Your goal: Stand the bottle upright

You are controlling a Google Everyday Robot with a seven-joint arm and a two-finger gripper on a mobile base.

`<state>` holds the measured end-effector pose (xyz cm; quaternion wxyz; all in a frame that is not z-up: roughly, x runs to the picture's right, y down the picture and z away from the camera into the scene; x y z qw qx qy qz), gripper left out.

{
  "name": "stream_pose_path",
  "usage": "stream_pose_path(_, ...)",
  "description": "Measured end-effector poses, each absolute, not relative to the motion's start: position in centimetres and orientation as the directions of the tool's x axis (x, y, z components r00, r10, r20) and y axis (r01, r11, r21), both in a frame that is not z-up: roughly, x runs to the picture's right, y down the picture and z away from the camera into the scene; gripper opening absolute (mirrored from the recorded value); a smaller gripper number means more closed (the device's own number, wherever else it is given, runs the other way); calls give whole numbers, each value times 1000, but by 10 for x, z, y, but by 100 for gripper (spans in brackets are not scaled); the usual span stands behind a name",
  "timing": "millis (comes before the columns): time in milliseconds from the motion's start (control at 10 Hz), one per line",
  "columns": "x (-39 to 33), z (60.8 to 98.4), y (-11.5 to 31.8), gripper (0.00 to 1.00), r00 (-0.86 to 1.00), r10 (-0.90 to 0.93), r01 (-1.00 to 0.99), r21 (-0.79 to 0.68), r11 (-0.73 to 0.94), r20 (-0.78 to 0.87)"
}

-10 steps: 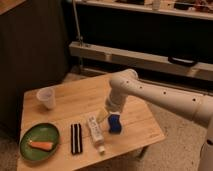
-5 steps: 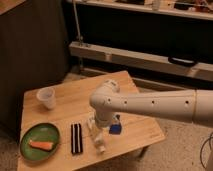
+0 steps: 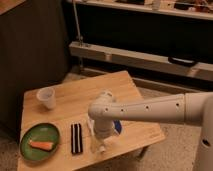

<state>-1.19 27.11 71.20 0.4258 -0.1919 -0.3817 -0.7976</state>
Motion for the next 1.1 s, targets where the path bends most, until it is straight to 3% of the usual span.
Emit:
stream_pose_path(900,-34,734,312,80,-505,-526,863,403,-305,684)
stream_pose_path(1100,-34,737,315,66,-497,-523,868,397,-299,692)
